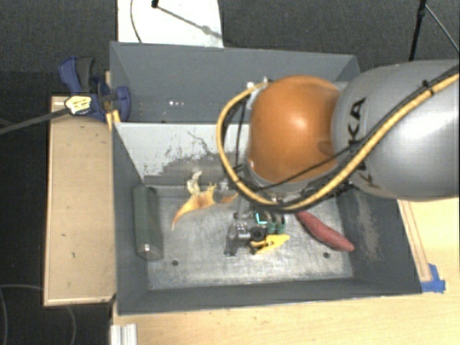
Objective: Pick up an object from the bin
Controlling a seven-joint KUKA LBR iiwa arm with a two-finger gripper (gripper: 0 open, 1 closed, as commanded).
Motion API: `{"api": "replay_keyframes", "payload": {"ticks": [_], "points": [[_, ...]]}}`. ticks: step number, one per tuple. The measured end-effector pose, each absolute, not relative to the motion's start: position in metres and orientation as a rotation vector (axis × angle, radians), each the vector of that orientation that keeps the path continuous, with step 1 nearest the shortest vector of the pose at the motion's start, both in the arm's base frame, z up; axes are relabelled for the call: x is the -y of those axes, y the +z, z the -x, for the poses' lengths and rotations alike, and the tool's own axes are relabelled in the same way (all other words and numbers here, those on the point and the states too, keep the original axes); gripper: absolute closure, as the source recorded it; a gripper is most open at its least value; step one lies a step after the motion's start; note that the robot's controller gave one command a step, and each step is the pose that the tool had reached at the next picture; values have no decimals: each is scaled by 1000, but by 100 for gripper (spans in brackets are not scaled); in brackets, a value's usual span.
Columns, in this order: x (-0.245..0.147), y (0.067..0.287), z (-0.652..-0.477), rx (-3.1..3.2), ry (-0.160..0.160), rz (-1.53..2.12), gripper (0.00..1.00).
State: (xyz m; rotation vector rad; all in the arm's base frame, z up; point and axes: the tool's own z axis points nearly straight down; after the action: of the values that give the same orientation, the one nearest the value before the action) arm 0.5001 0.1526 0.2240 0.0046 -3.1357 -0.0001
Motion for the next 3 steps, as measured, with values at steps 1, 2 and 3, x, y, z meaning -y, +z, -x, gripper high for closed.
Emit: {"api": "replay_keyframes", "payload": {"ticks": [1,2,3], "points": [[-152,228,-502,3144,-2,3,0],[-159,179,-547,3151,-5,-125,0],[-116,92,-574,3130,-2,-305,100]]}}
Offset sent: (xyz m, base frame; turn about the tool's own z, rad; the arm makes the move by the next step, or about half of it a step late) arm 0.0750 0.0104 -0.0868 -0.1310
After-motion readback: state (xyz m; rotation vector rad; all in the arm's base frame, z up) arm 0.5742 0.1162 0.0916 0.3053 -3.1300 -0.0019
